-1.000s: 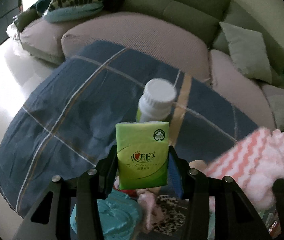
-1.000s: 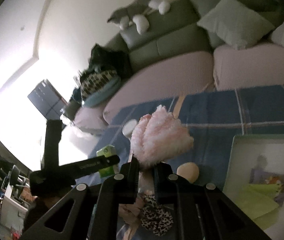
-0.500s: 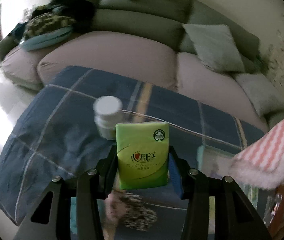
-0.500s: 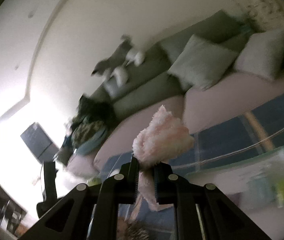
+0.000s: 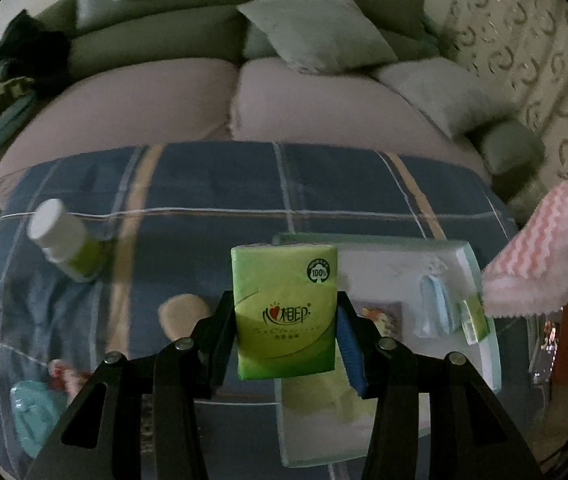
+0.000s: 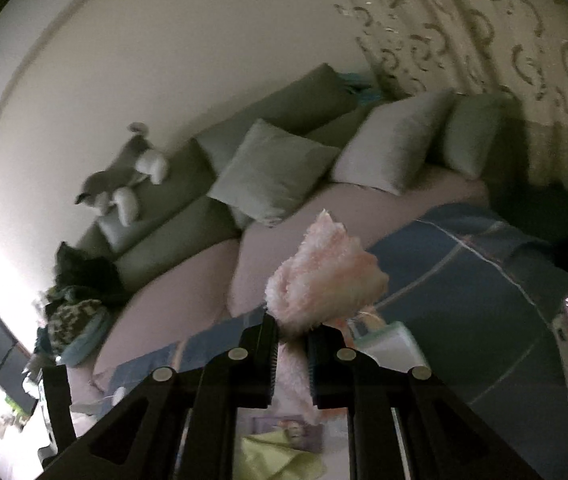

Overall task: Organize soft objects
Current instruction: 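Lift the tissue pack and pink towel and carry both over the white tray, then open the left tool to drop the tissue pack while the right tool releases the towel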

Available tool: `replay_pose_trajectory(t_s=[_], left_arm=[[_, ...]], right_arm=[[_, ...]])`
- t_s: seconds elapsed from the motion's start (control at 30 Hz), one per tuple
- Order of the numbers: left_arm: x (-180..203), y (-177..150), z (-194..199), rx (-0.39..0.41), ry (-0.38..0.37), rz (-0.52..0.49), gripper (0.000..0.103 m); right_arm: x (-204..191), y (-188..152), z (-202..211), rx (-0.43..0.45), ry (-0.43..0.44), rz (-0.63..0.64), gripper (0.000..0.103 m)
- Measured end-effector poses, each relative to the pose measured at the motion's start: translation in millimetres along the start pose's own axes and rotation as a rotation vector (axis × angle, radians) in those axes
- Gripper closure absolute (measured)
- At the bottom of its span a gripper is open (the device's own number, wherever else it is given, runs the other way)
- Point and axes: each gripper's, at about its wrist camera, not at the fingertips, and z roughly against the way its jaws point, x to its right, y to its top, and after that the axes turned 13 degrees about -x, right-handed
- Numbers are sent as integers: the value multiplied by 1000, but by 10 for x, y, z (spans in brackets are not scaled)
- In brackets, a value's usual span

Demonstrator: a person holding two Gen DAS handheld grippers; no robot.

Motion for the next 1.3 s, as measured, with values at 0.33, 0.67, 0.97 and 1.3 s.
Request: replay_pose_trajectory(t_s=[0.33,0.67,0.97,1.3], left_arm=[[313,70,-498,-72,-28,-69,54],[325,158,-884,-134,-27,-48,54],[281,211,-1024,-127,-4,-19,54],[219,217,-977,-134,-59,23,38]], right_arm=[[169,-49,-507,-160,-99,-28,90],[265,-246,-1098,-332,-97,-27,89],[360,-461,-1590,-494,-121,-27,87],[262,-447,-1522,-489,-168,9,85]])
